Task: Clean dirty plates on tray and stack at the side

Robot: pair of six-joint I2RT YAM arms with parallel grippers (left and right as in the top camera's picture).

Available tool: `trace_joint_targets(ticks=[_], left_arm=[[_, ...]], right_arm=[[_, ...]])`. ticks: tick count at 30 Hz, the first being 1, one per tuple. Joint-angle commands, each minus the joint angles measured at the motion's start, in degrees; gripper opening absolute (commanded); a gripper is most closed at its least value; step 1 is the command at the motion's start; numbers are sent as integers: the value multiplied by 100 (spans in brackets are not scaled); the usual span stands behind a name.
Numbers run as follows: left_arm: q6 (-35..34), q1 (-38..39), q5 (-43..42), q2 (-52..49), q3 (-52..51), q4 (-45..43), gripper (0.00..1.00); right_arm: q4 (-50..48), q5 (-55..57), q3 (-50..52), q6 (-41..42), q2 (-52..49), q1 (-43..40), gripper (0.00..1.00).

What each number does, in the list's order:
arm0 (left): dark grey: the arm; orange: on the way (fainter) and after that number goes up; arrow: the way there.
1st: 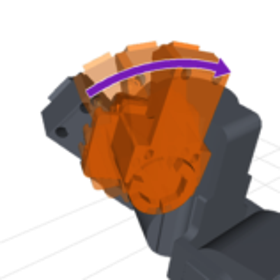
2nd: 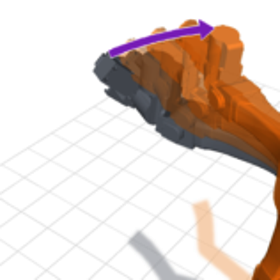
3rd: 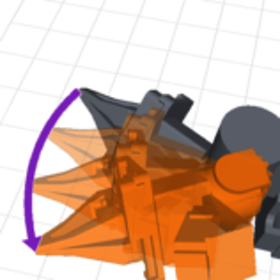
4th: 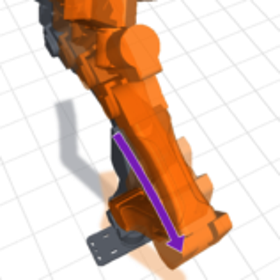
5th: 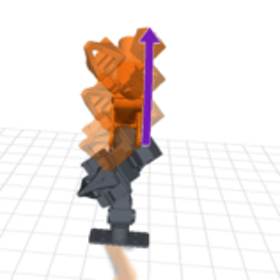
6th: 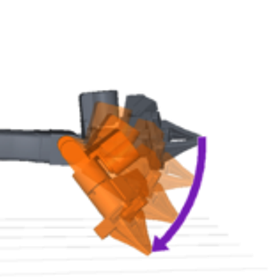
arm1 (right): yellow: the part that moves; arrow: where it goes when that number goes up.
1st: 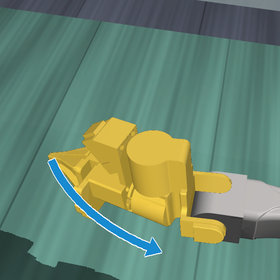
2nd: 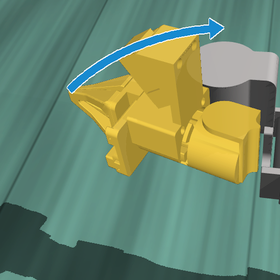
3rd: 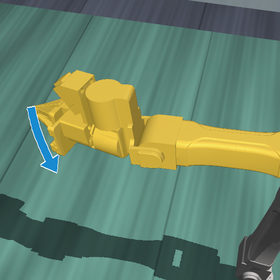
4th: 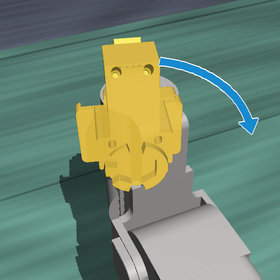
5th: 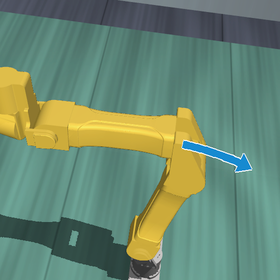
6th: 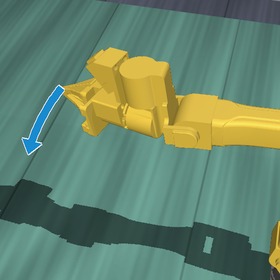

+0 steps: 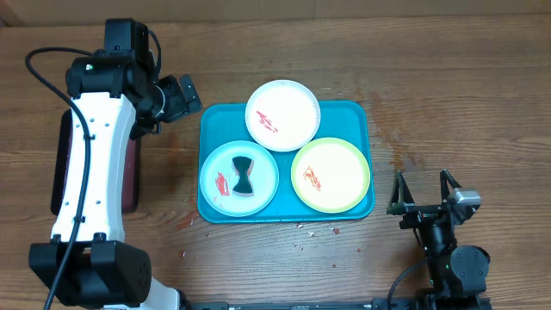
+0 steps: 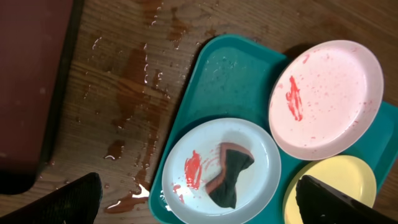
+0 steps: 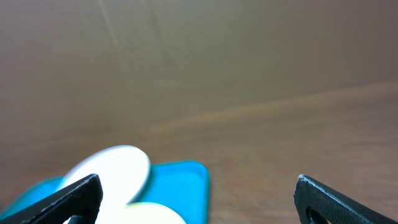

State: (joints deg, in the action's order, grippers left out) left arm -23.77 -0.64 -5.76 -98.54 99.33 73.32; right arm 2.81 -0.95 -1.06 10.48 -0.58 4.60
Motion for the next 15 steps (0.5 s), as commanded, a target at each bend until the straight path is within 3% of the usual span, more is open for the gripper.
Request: trace_joint_targets(ticks=[1, 5, 8, 10, 12, 15], left_arm=[[44, -17, 22, -83, -184, -31, 100], [44, -9, 22, -83, -221, -70, 100], [44, -9, 22, -83, -221, -72, 100], [44, -9, 22, -83, -221, -70, 99], [44, -9, 20, -83, -221, -68, 100], [42, -9, 15, -83, -221, -70, 100]], right_arm=[[-605, -614, 59, 807, 42, 26, 100], [-2634, -1010, 59, 960, 42, 26, 100], [-4485, -1008, -33, 332, 42, 26, 100], [-4780, -1008, -407, -122, 39, 26, 100], [-4081, -1010, -1143, -498, -46, 26, 100], [-909, -780, -3333, -1082, -911, 26, 100]])
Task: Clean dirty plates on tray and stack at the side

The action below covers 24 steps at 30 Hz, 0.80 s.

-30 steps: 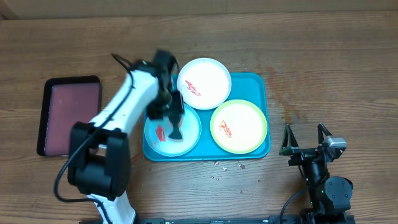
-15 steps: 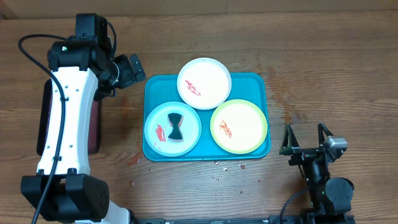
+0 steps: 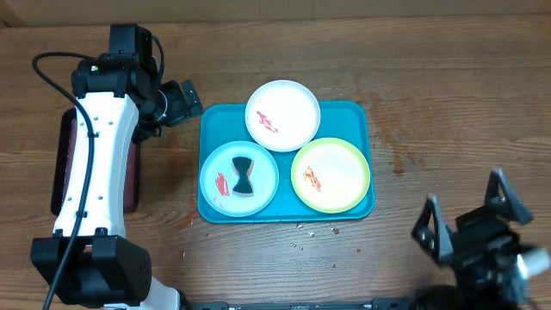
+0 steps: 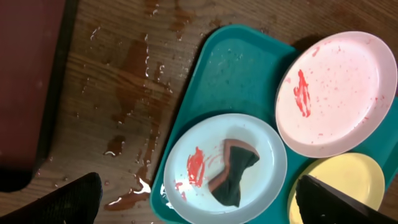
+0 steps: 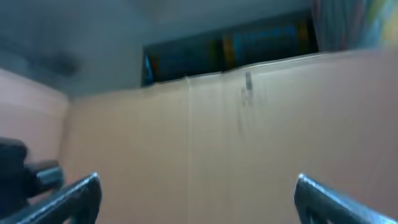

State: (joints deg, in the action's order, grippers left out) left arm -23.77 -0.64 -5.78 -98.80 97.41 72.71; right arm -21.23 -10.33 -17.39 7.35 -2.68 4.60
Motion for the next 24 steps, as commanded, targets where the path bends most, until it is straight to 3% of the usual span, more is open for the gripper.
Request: trace_joint_targets(ticks=[1, 2, 4, 8, 13, 14, 16, 17, 21, 24], left_arm=[[42, -9, 17, -57, -28, -9, 100], [42, -7, 17, -57, -28, -7, 100], [42, -7, -24, -57, -28, -7, 100], [42, -9, -168, -57, -28, -7, 100], [44, -7, -175, -57, -28, 15, 100], [42, -9, -175, -57, -28, 15, 100], [42, -7, -177, -57, -28, 15, 100], [42, -7, -179, -57, -28, 15, 100], [42, -9, -175, -57, -28, 13, 100], [39, -7, -177, -57, -28, 0, 100]], right_arm=[[2277, 212, -2267, -833, -1078, 26, 100], [3799, 232, -3399, -894, -1893, 26, 100], [5692, -173, -5136, -892, -3407, 26, 100], [6784, -1926, -6564, -391, -4970, 26, 100], [6282, -3418, -6926, 387, -6203, 35, 100], [6220, -3427, -6926, 575, -6452, 90, 94], [6325, -3088, -6926, 717, -6848, 282, 60], [6457, -2680, -6926, 940, -7058, 452, 51], [6885, -1126, -6922, 1453, -7945, 1425, 48], [6909, -566, -6920, 1934, -8749, 2061, 41]])
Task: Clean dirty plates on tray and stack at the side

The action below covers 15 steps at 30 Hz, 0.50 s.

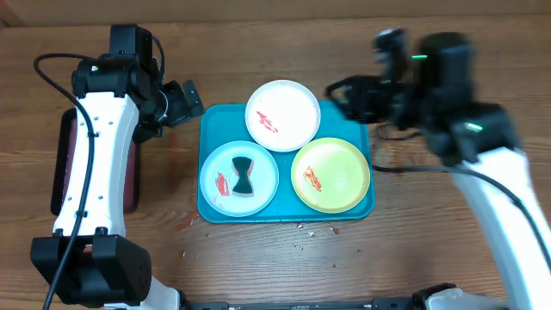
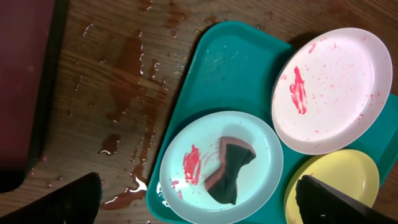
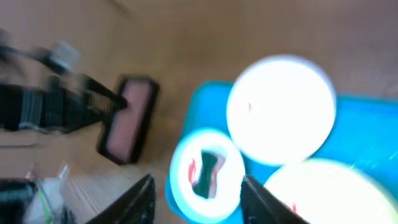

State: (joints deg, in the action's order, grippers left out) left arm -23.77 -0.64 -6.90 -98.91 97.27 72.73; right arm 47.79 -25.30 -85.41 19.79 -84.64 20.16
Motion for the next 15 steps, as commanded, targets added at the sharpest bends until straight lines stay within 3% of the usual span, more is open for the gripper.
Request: trace_joint_targets(ticks=[1, 6, 10, 15], left_arm=[[42, -7, -66, -46, -15, -4, 100], [44, -7, -63, -46, -15, 50, 100], [42, -7, -63, -46, -15, 52, 100], [39, -7, -66, -46, -15, 31, 100]], right_arm=[[-35, 1034, -118, 754, -813, 656, 41], [-133, 1029, -118, 658, -1775, 942, 41], [-151, 1025, -50, 660, -2234, 992, 25], [-389, 1032, 0, 529, -2841, 1405, 25]])
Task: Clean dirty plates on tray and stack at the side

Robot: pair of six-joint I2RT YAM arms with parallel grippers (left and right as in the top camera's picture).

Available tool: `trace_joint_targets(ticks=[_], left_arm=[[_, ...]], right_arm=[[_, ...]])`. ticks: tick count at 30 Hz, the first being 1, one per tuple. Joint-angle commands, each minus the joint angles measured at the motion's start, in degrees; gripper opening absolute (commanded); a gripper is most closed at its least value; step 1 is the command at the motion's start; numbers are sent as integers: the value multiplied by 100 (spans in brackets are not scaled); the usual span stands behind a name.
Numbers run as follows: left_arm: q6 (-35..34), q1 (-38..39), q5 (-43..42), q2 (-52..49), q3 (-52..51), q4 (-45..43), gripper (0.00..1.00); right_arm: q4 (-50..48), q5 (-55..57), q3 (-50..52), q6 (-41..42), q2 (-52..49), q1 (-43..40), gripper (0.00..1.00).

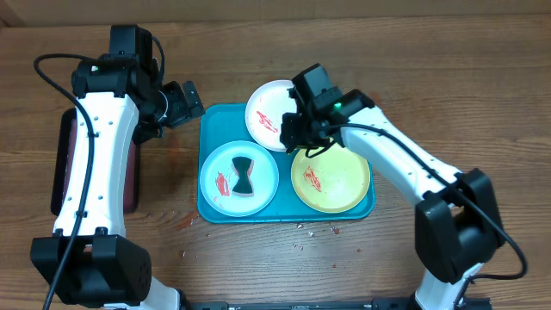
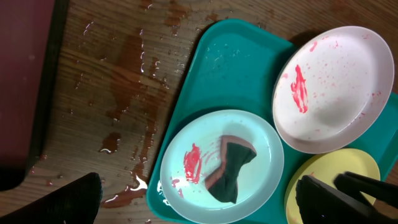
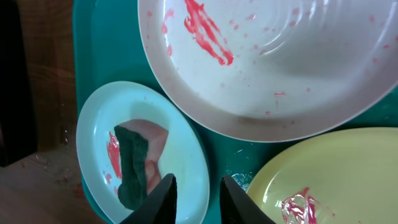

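Note:
Three dirty plates lie on the teal tray (image 1: 219, 120): a white-pink plate (image 1: 282, 114) at the back, a light blue plate (image 1: 238, 178) with a dark sponge (image 1: 244, 176) on it, and a yellow plate (image 1: 331, 175). All carry red smears. My right gripper (image 3: 198, 202) hangs low over the tray's middle (image 1: 299, 145), its jaws open by a narrow gap above the blue plate's right rim (image 3: 199, 162), holding nothing. My left gripper (image 1: 172, 108) hovers high off the tray's back left corner, jaws wide open (image 2: 199, 205), looking down on the blue plate (image 2: 222, 165) and the sponge (image 2: 229, 171).
A dark maroon board (image 1: 60, 164) lies along the table's left side, under my left arm. Water puddles (image 2: 124, 81) wet the wood between the board and the tray. Small crumbs (image 1: 301, 228) lie on the table just in front of the tray.
My right gripper has moved from above the tray's back right down to the tray's middle, between the three plates, and its jaw gap has narrowed. The left arm and the plates have not moved.
My right arm first sat parked at the table's front right with its jaws wide open. It then stood raised there, then over the tray's back right, and now low over the tray's middle. My left gripper stayed open off the tray's back left corner throughout.

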State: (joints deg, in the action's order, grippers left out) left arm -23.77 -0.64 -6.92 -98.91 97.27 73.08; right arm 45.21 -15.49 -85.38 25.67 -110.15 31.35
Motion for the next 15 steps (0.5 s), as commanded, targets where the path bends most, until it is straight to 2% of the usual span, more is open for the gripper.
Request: trace_joint_targets(ticks=[1, 7, 15], left_arm=[[42, -7, -63, -46, -15, -2, 100], [44, -7, -61, -46, -15, 42, 100], [42, -7, -63, -46, -15, 37, 100]], right_arm=[[-177, 76, -2, -55, -374, 361, 25], [-68, 855, -2, -20, -787, 643, 31], [57, 796, -2, -59, -857, 649, 31]])
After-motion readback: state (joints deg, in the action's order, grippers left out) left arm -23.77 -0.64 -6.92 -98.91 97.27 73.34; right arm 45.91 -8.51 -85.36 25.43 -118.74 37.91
